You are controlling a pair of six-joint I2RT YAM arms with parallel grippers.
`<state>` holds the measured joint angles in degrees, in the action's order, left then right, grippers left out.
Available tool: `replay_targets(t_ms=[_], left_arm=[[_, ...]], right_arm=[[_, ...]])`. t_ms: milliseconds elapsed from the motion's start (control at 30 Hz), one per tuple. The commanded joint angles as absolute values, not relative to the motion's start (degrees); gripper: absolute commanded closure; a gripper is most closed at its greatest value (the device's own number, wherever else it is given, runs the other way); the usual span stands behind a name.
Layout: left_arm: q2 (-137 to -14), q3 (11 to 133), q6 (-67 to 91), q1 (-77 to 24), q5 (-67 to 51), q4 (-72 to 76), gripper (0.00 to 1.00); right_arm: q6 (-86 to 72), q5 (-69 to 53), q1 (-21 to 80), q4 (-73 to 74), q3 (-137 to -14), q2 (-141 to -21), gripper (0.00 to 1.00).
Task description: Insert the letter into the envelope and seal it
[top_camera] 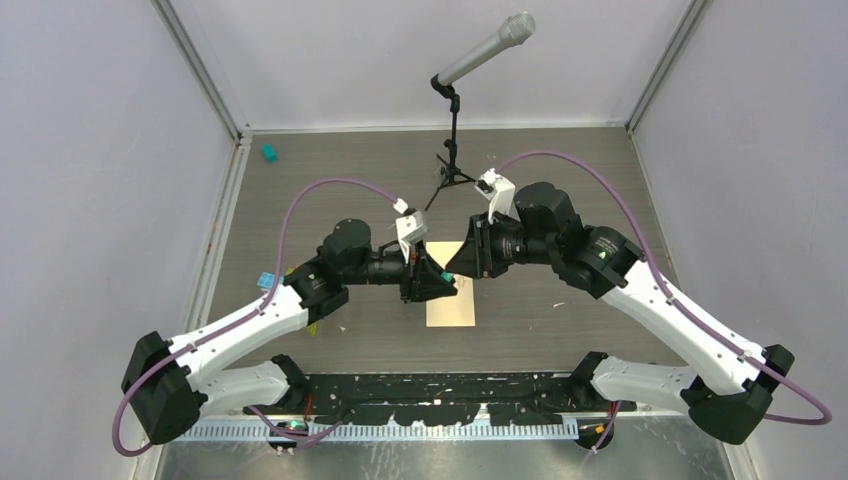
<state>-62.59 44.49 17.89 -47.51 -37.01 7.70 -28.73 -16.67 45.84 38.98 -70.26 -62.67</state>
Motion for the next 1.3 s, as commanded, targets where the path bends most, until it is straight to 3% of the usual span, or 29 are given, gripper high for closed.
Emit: replay_targets(t_ms=[0,133,200,333,533,1067,1267], left_arm=[[-59.53,43.87,22.20,-48.08,-41.87,17.32,1.00],[-58.39,45.59,14.55,-48.21,-30.74,7.36,1.00],[-57.79,46.11,9.41,-49.38,-22.28,3.82,1.00],[-57.86,46.22,3.53,-51.32,-7.18,1.79,1.00],[-59.77,46.77,-4.48,-56.78,4.90,1.98,1.00],[-62.82,47.11,-7.43,-59.38,7.37,3.42,1.00],[-63.17,47.02,-7.17,-59.41,7.14,4.15,1.00]], right_arm=[[-25.10,-24.70,46.59,38.34,-71.11,-62.93,0.81],[-29.02,-19.36,46.57,39.63,-72.44,-63.03,0.42],[-32.35,-14.25,46.62,41.16,-74.25,-64.14,0.35],[-41.10,-7.27,46.70,40.83,-74.60,-65.79,0.36],[-46.72,-2.56,47.09,38.27,-72.25,-66.19,0.42],[-48.68,1.55,47.55,37.14,-72.60,-69.85,0.63],[-48.90,0.79,47.63,36.73,-72.15,-70.67,0.61]])
